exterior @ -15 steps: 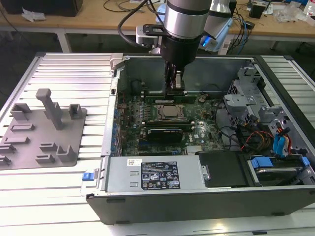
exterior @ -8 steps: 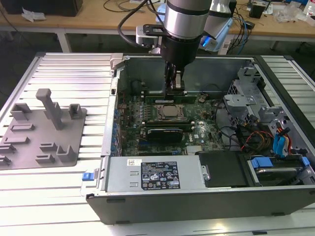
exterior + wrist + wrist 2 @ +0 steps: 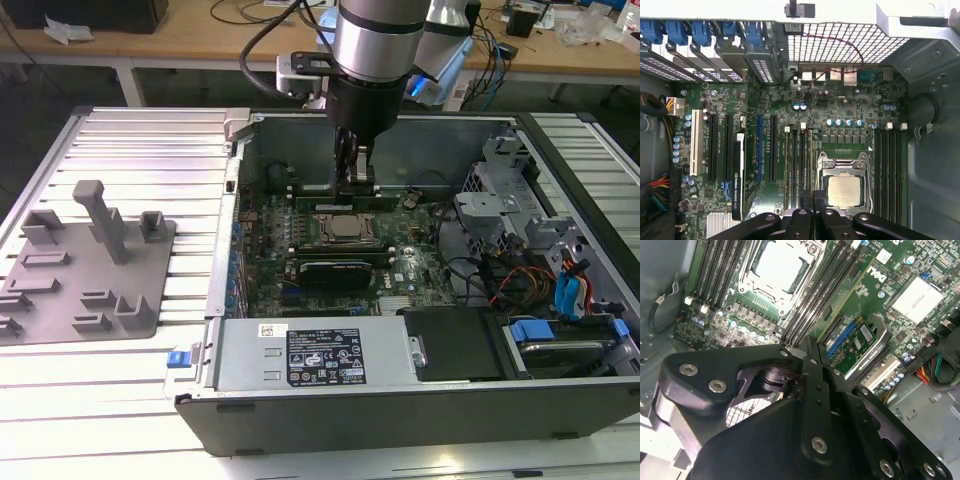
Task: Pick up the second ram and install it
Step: 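Insert the second ram into the second slot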
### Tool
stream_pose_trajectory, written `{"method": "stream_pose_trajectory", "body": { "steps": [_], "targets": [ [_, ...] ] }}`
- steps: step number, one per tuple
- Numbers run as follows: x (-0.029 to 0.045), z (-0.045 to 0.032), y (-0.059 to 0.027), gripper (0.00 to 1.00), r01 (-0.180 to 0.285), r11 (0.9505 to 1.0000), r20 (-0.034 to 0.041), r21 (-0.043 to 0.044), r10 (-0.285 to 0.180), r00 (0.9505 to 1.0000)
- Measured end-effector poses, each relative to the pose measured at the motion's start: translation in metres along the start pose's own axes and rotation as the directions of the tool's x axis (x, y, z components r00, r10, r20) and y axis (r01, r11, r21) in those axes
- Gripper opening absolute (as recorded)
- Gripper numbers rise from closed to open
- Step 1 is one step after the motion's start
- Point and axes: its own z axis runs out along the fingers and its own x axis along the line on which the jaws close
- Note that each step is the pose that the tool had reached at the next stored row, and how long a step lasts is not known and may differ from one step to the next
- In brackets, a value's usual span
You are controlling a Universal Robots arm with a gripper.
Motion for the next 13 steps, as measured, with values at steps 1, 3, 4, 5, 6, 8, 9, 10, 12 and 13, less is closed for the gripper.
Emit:
{"method": "stream_pose_trajectory", "body": {
  "steps": [1,3,4,5,6,8,9,10,12,13],
  "targets": [
    [0.0,0.0017,-0.0001,0.09,0.0,1.0,0.0,0.0,0.0,1.0],
    [0.0002,0.0089,-0.0005,0.09,0.0,1.0,0.0,0.0,0.0,1.0],
    [0.0003,0.0136,-0.0008,0.09,0.0,1.0,0.0001,0.0002,0.0,1.0],
    [0.0004,0.0199,-0.0011,0.09,0.0,1.0,0.0,0.0014,0.0,1.0],
    [0.0005,0.0225,-0.0011,0.09,0.0,1.0,0.0,0.0027,0.0,1.0],
    [0.0006,0.0276,-0.0012,0.09,0.0,1.0,0.0032,0.0058,0.0,1.0],
    [0.0006,0.0294,-0.0013,0.09,0.0,1.0,0.0038,0.0058,0.0,1.0],
    [0.0006,0.0308,-0.0014,0.09,0.0,1.0,0.0043,0.0059,0.0,1.0],
    [0.0008,0.0362,-0.0017,0.09,-0.012,0.9999,0.0053,0.006,0.012,0.9999],
    [0.0008,0.0368,-0.0017,0.09,-0.013,0.9999,0.0052,0.006,0.013,0.9999]
  ]
}}
